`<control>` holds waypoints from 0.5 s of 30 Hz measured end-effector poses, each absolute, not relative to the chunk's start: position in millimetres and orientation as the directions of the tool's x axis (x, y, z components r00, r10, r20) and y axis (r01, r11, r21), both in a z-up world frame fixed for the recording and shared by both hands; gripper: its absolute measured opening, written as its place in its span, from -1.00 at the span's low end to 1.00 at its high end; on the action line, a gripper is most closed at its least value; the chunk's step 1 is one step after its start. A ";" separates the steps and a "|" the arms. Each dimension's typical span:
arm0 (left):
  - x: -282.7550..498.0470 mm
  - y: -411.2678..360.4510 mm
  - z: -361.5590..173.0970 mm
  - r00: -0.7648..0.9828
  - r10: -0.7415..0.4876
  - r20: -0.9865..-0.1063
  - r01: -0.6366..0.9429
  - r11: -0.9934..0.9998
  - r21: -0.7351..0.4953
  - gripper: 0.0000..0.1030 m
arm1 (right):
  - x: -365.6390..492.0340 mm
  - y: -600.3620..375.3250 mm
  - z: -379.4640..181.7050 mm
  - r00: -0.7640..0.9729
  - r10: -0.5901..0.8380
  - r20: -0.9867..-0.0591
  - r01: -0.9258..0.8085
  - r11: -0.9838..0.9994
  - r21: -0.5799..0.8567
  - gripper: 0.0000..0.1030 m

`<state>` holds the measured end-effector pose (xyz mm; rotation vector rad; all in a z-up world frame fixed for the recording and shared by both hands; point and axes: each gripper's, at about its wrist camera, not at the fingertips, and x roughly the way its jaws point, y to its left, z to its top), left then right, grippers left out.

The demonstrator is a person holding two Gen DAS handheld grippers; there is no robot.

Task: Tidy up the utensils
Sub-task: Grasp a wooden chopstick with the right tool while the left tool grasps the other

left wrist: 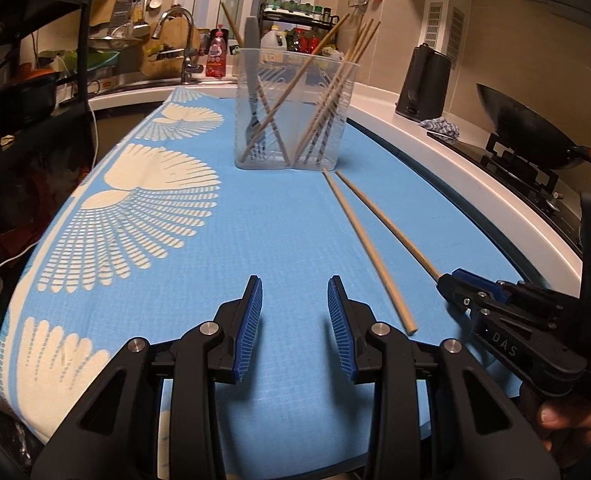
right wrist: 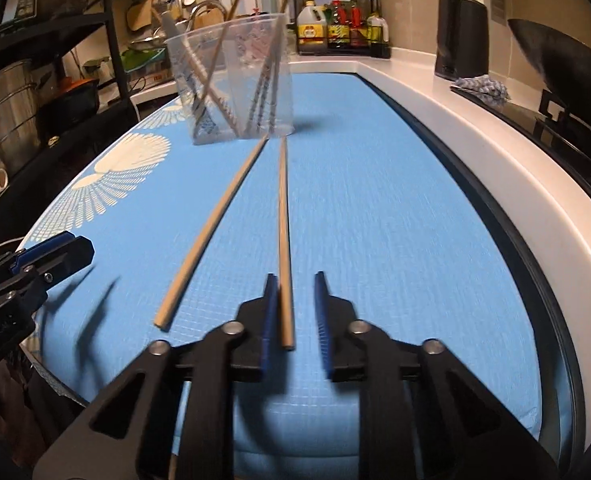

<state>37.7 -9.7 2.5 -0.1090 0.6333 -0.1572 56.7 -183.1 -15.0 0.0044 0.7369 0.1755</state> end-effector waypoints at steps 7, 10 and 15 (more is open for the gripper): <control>64.6 -48.5 1.4 0.752 -0.242 -0.613 0.177 0.970 -0.165 0.00 | 58.1 -198.6 -13.3 0.735 0.144 -0.663 -0.108 0.990 0.094 -0.87; 74.9 -63.5 -3.0 0.729 -0.224 -0.646 0.177 0.974 -0.139 0.01 | 57.7 -202.6 -12.2 0.735 0.135 -0.665 -0.101 0.991 0.090 -0.87; 78.3 -74.0 -10.4 0.707 -0.186 -0.682 0.174 0.981 -0.088 -0.01 | 56.4 -207.0 -12.8 0.727 0.138 -0.672 -0.102 0.990 0.093 -0.87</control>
